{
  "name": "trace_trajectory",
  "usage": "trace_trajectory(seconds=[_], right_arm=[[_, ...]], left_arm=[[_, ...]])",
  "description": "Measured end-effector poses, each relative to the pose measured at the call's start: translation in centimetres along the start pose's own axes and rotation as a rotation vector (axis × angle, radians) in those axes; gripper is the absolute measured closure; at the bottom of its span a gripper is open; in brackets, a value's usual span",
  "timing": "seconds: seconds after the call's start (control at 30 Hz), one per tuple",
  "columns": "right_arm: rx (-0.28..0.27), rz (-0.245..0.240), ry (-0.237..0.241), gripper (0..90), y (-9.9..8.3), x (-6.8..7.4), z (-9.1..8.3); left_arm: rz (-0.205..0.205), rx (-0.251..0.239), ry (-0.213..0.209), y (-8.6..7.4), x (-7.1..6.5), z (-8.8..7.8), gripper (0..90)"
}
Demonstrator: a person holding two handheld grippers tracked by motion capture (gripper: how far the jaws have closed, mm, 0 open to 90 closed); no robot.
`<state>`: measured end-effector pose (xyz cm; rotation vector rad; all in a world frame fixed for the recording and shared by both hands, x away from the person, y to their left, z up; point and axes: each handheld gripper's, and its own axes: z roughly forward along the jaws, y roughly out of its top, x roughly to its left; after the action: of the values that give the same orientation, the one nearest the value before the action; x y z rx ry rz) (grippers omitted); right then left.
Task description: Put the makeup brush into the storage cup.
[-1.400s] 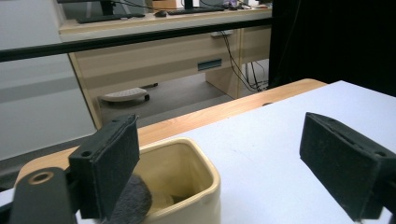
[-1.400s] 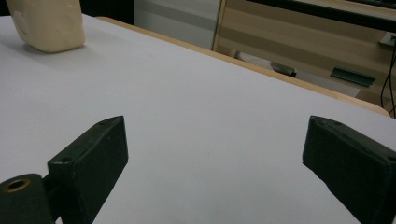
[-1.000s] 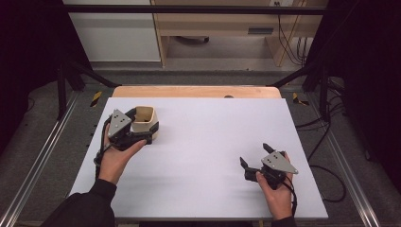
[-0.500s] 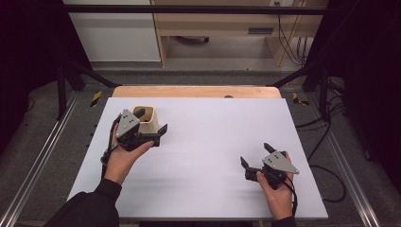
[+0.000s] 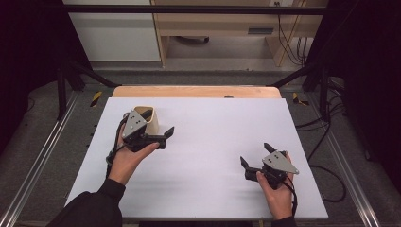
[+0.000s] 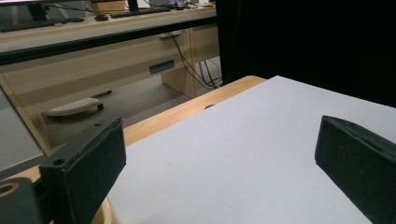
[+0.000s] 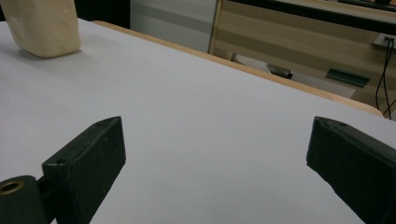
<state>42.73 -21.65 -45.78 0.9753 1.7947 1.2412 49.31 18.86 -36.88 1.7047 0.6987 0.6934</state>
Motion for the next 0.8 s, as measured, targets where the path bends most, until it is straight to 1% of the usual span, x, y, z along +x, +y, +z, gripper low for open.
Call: trace_trajectory(seconds=[0.23,0.37,0.53,0.67,0.8], right_arm=[[-0.002,-0.002,-0.003,4.8,0.0,0.0,0.0],[-0.001,-0.003,-0.005,4.8,0.0,0.0,0.0],[-0.003,-0.002,-0.010,4.8,0.1,0.0,-0.1],[-0.002,-0.007,-0.012,4.8,0.0,0.0,-0.1],[-0.001,-0.004,-0.012,4.6,0.0,0.0,-0.1]], left_arm=[[0.010,0.005,-0.031,0.1,-0.7,0.3,1.5],[0.009,0.008,-0.049,0.1,-1.0,0.7,1.4],[0.010,0.022,-0.077,-0.3,-1.6,1.2,1.4],[0.021,0.036,-0.105,-0.6,-2.1,1.4,1.5],[0.023,0.046,-0.121,-1.0,-2.4,1.6,1.6]])
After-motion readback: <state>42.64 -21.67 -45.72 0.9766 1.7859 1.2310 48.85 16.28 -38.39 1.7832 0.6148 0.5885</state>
